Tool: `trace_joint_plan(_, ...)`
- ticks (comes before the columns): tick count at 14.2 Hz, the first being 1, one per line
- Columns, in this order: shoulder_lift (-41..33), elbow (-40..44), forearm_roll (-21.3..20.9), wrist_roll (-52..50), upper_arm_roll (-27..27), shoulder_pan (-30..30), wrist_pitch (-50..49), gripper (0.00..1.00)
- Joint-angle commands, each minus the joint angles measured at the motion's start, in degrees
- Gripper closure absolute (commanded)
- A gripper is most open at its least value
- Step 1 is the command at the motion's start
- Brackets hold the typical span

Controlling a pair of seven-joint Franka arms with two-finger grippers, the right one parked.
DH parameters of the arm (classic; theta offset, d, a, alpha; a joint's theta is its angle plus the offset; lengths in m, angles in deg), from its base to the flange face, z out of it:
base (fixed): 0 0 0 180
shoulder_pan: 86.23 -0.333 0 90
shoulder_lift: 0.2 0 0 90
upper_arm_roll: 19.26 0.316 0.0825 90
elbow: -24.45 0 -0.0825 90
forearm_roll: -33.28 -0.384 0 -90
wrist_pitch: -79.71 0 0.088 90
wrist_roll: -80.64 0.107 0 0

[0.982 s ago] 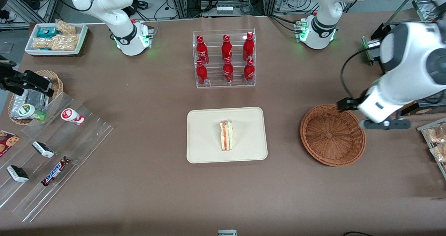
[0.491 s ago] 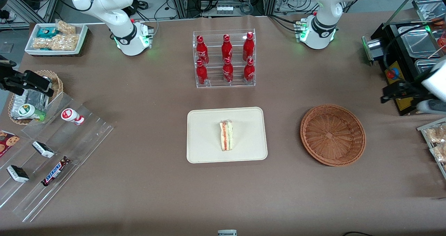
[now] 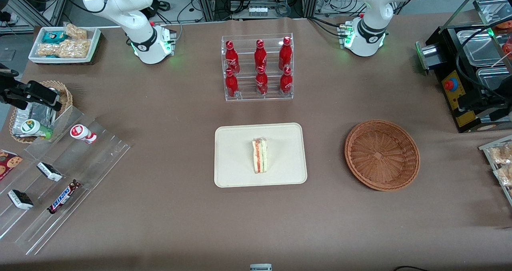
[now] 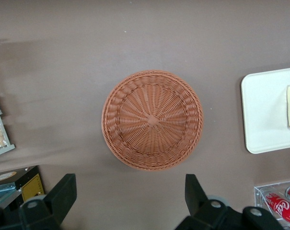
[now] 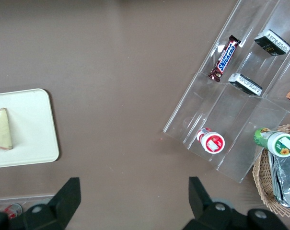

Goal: Place sandwich from basket to tray

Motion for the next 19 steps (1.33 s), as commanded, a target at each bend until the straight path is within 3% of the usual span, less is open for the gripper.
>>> trace_joint_plan(1, -1.0, 0.4, -1.5, 0.0, -1.1, 0.5, -3.2, 0.00)
trace_joint_plan(7, -1.7, 0.2, -4.9, -0.9, -2.7, 0.5, -5.3, 0.00)
trace_joint_plan(19, -1.6, 0.2, -3.9, -1.0, -2.7, 0.4, -4.8, 0.00)
